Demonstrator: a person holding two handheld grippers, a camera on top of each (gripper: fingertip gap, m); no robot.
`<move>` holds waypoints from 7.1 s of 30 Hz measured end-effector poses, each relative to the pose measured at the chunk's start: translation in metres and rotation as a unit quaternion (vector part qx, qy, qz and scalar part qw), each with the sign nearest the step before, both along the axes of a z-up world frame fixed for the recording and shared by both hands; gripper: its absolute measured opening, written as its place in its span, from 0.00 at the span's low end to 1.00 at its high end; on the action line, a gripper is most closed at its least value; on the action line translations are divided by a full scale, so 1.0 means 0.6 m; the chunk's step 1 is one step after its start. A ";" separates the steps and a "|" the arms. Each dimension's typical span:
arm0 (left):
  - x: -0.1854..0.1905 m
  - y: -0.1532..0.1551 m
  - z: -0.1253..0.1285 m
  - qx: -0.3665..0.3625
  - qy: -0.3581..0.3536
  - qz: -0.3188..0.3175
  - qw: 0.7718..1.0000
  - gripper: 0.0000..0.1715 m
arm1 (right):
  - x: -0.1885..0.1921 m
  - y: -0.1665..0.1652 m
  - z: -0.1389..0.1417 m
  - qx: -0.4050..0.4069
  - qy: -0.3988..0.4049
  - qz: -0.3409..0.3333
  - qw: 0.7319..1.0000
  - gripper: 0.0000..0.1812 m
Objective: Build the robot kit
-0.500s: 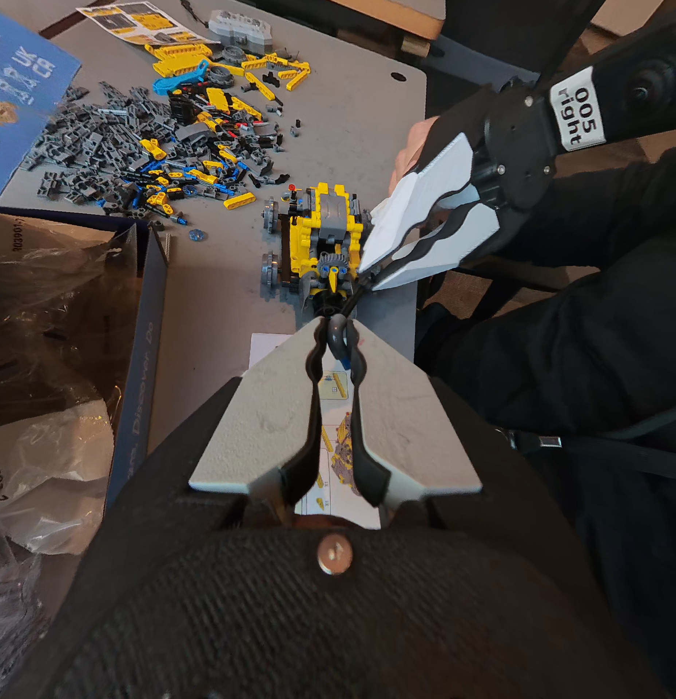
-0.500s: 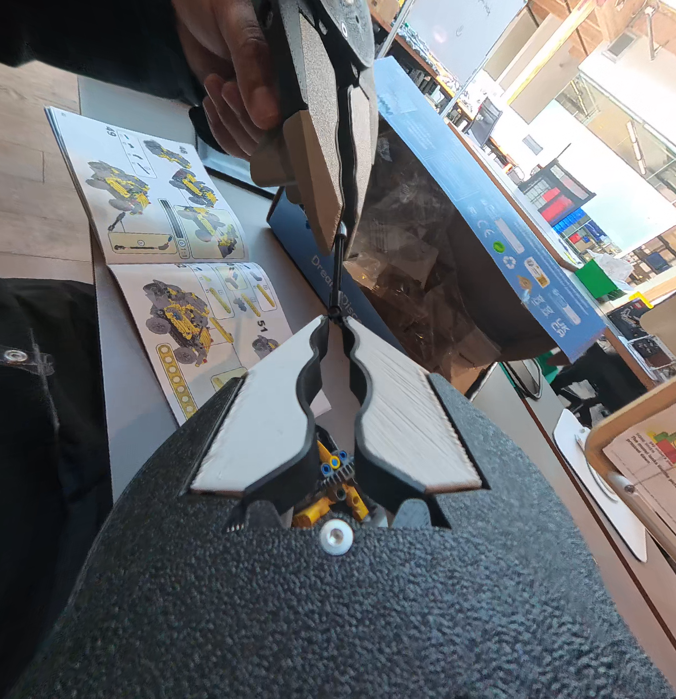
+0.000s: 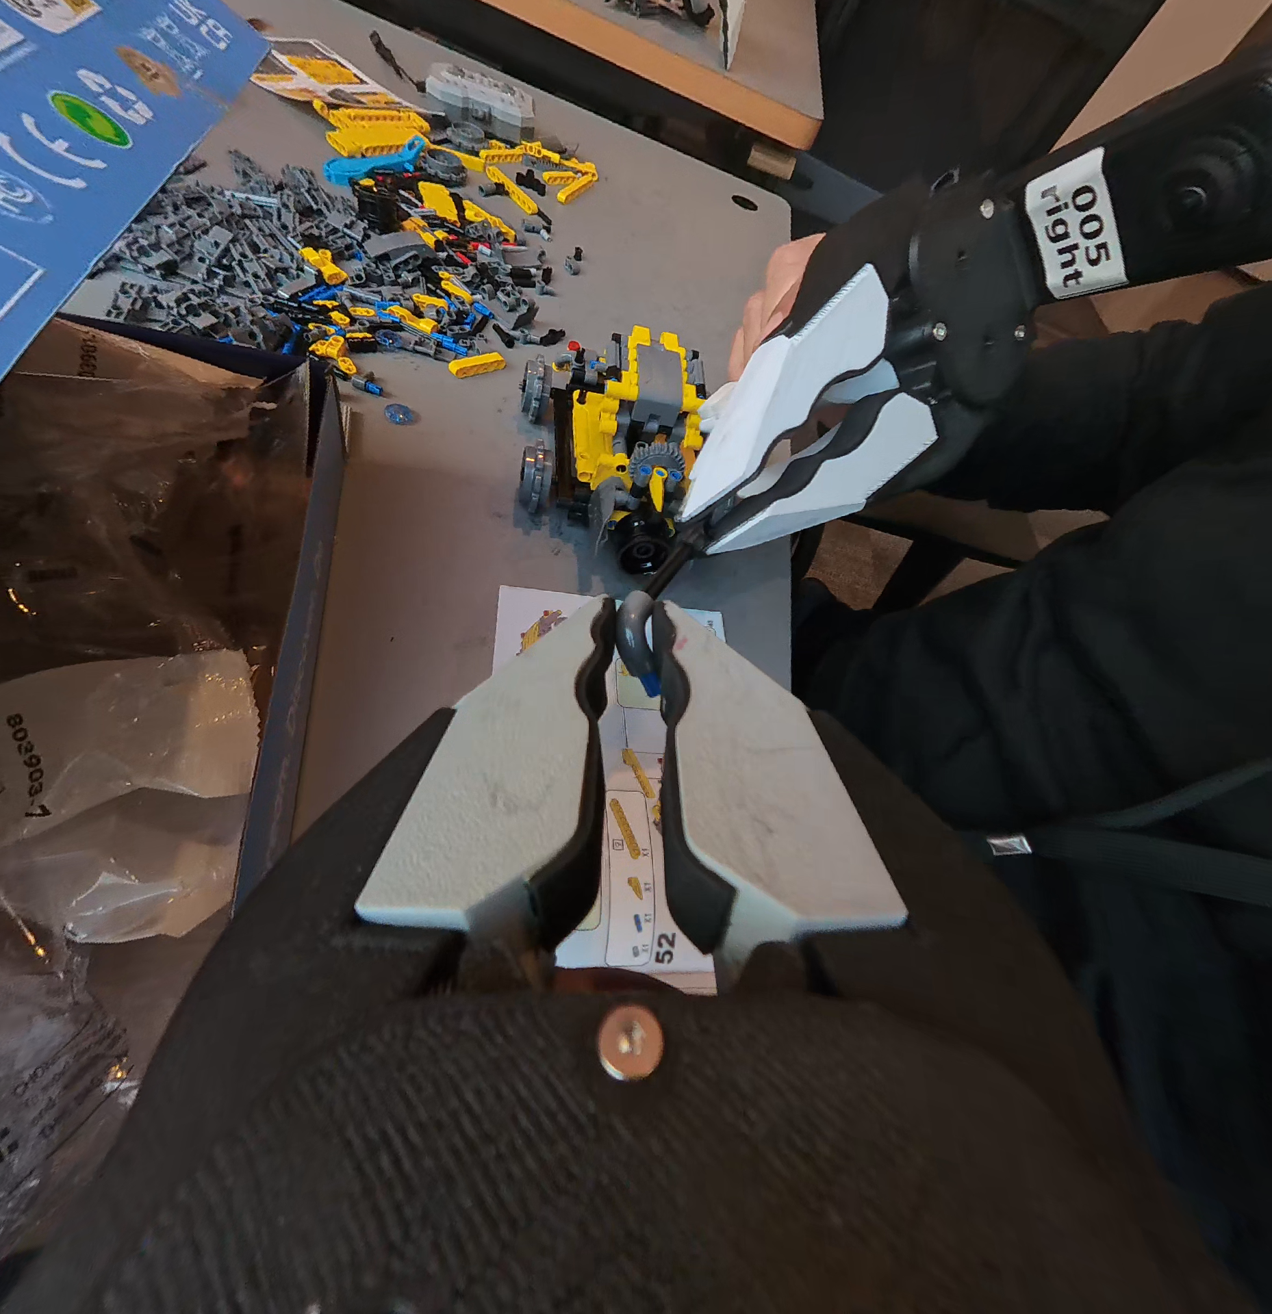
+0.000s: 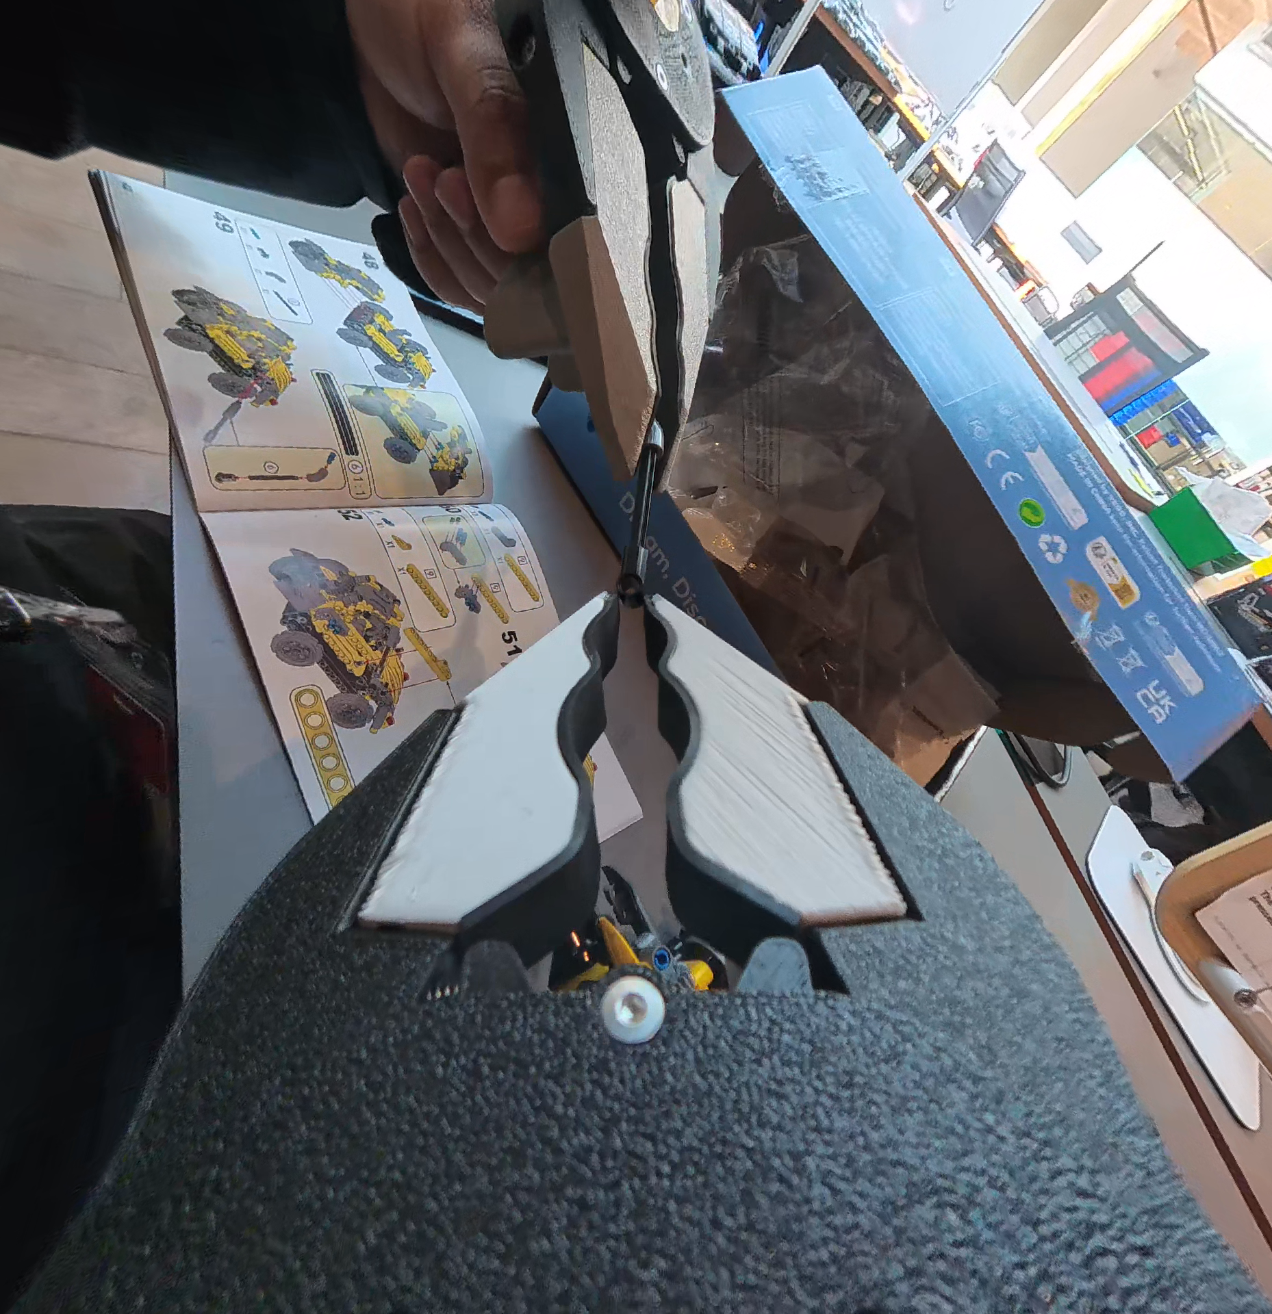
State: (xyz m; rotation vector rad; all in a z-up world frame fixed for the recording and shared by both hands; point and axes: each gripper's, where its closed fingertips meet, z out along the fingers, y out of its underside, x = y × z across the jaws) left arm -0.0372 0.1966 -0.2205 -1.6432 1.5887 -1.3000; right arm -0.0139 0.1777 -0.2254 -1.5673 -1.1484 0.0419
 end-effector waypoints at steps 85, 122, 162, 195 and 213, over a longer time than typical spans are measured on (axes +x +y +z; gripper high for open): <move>-0.041 0.001 0.032 0.027 -0.012 -0.003 1.000 0.04 | -0.069 0.004 -0.004 -0.018 0.058 0.032 0.998 0.04; -0.041 0.006 0.036 0.030 -0.018 0.006 0.999 0.04 | -0.062 -0.003 -0.009 -0.026 0.077 0.022 0.996 0.07; -0.033 0.015 0.048 0.033 -0.037 0.026 0.998 0.04 | -0.057 0.018 0.012 0.002 0.081 0.003 0.997 0.06; -0.005 0.058 0.027 0.030 -0.013 0.098 0.995 0.04 | 0.158 0.012 0.017 0.026 0.165 -0.091 0.982 0.04; 0.010 0.055 0.008 0.004 -0.012 0.084 0.996 0.04 | 0.209 0.018 0.023 0.031 0.143 -0.110 0.983 0.04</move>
